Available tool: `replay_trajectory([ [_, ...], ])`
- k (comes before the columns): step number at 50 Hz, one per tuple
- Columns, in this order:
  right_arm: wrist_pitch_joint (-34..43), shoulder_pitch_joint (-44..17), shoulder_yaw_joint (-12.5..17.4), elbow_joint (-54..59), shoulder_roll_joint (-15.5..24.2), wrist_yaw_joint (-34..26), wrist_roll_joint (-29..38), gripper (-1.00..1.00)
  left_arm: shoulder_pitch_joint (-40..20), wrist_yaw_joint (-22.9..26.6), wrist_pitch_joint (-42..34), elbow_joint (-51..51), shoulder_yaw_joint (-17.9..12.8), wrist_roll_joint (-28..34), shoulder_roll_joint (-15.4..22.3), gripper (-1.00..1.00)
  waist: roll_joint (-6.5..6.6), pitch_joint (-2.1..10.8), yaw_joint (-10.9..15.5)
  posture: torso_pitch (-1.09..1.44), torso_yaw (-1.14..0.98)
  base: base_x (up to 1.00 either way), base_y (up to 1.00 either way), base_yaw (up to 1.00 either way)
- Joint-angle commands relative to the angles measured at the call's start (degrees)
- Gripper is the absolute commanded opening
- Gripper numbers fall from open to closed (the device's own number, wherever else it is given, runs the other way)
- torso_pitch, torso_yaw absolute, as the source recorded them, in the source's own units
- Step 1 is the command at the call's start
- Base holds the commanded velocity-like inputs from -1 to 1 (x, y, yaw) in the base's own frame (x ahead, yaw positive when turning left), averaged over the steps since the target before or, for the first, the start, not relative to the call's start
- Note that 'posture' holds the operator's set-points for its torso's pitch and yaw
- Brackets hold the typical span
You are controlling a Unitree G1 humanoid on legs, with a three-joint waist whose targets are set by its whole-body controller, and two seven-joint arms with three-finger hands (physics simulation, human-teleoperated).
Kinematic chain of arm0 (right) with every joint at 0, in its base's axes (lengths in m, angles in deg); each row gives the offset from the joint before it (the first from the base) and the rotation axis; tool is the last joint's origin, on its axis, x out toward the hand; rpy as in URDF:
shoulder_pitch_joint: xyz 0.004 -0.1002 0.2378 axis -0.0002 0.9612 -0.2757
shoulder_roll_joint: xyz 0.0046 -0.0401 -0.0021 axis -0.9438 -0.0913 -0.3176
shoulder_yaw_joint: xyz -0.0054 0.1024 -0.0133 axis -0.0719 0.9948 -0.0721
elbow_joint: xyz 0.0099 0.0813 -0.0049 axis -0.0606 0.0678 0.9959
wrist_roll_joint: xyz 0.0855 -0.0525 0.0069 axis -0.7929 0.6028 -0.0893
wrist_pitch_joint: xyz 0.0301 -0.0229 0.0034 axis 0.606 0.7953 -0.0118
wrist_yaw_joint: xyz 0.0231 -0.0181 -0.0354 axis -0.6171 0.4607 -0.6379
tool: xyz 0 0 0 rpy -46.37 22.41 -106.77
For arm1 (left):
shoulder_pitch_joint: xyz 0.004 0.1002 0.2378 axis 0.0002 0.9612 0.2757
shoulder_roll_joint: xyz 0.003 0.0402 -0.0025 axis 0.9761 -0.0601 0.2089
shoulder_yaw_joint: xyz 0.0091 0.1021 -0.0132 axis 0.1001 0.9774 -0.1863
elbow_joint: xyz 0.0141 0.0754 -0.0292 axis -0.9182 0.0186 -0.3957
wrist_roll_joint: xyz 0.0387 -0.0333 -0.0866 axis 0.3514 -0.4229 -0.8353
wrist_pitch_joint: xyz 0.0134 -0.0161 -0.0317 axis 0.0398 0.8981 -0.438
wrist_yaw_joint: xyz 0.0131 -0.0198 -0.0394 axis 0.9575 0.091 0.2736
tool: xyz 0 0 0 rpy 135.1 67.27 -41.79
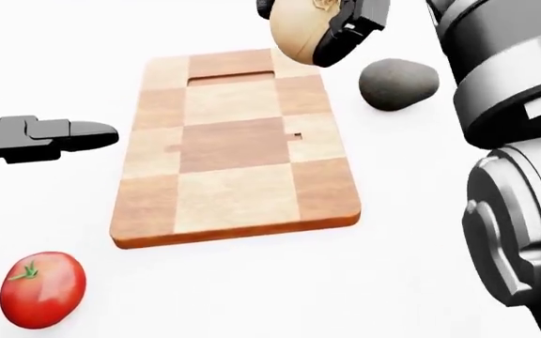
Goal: Place the avocado, onion, tomato and bell pepper on the cutting board.
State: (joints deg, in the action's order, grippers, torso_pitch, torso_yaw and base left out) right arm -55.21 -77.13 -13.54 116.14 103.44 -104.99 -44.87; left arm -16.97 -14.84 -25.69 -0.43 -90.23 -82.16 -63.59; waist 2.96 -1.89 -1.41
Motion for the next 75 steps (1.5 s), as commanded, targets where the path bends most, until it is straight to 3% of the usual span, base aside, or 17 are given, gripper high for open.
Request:
replay_trajectory([
  [1,-0.95,-1.84,0.64,-0.67,-0.7,4.47,-1.61,-0.78,-1.57,-0.22,0.84,2.16,-0.95,0.14,1.21,1.0,-0.08,1.49,0.1,0.0,0.0,0.0,0.0,0.0],
  [13,0.3,2.23,4.25,1.84,-7.55,18.6,-8.9,-0.82,-1.88,-0.31,0.22,2.37,-0.89,0.54,1.36,1.0,-0.57,1.49,0.76,0.0,0.0,0.0,0.0,0.0],
  [24,-0.17,4.81,4.97,2.6,-11.96,30.01,-13.72,-0.87,-0.88,-0.1,-0.27,3.72,-1.44,0.2,1.43,1.0,-0.84,1.73,0.92,0.0,0.0,0.0,0.0,0.0],
  [44,-2.09,9.08,4.37,2.99,-14.96,32.16,-14.06,-0.84,0.79,-0.23,0.38,4.35,-1.84,0.32,1.39,1.0,-0.88,2.02,1.04,0.0,0.0,0.0,0.0,0.0],
  [51,-2.14,9.87,4.26,3.06,-15.28,32.09,-13.82,-0.63,1.0,-0.15,0.56,4.25,-1.99,0.26,1.34,1.0,-0.85,2.12,1.06,0.0,0.0,0.0,0.0,0.0],
  [54,-2.14,10.22,4.14,3.07,-15.39,32.28,-13.55,-0.42,1.24,-0.05,0.56,4.44,-2.07,0.25,1.41,1.0,-0.86,2.13,1.05,0.0,0.0,0.0,0.0,0.0],
  [65,-3.13,10.92,4.59,3.11,-15.7,35.78,-13.66,-0.3,1.18,-0.1,0.93,4.01,-1.93,0.38,1.32,1.0,-0.83,2.18,1.09,0.0,0.0,0.0,0.0,0.0],
  [68,-3.25,10.96,4.43,3.11,-15.61,35.88,-13.49,-0.1,1.3,-0.13,1.12,3.87,-2.16,0.3,1.38,1.0,-0.85,2.2,1.1,0.0,0.0,0.0,0.0,0.0],
  [75,-3.08,11.28,4.26,3.1,-15.79,35.18,-13.4,0.11,1.38,-0.05,1.22,3.87,-2.12,0.22,1.36,1.0,-0.9,2.22,1.06,0.0,0.0,0.0,0.0,0.0],
])
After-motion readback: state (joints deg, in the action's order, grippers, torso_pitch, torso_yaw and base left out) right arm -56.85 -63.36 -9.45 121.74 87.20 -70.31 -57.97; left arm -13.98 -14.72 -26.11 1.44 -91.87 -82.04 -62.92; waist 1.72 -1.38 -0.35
